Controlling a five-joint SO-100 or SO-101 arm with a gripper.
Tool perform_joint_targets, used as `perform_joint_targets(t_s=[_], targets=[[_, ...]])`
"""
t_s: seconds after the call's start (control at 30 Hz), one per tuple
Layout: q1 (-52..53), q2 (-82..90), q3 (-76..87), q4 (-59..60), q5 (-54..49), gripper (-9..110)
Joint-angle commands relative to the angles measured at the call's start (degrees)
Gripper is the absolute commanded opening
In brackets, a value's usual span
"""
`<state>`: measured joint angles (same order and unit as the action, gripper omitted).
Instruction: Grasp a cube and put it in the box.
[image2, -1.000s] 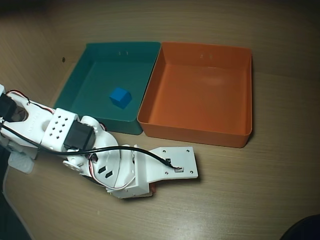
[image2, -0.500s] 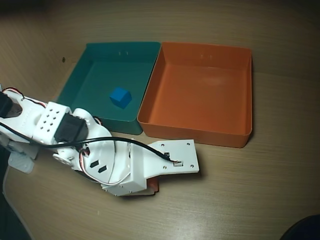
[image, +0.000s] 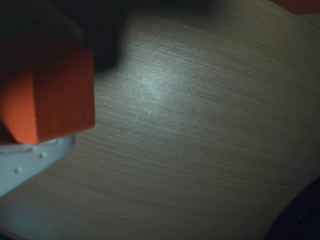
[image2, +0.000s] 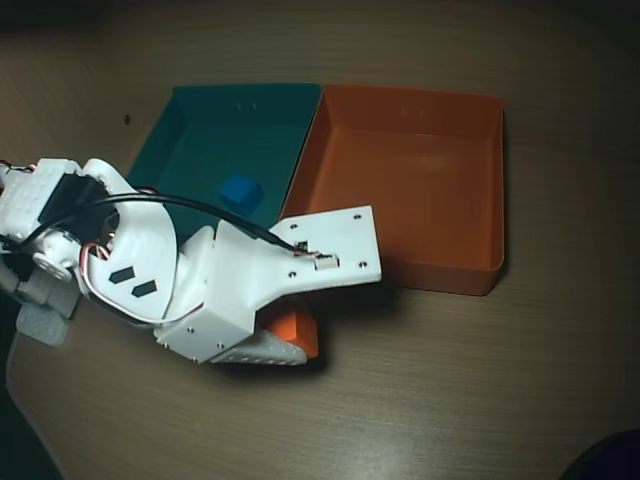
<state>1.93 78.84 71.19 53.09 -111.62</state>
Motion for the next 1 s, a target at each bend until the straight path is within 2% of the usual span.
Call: perform_joint_targets(t_s=[0.0,0.57,0.7,0.97], targets=[[-2.81,7.47,-2.99,-0.62,0.18,-6],[-15.47,8.53,-3.52,-0.7,0.35,-6],[-16.79,6.33,-6.86,-0.7,0.7,-6],[-19.95,-3.6,-19.95,-0.62,8.88,-6]])
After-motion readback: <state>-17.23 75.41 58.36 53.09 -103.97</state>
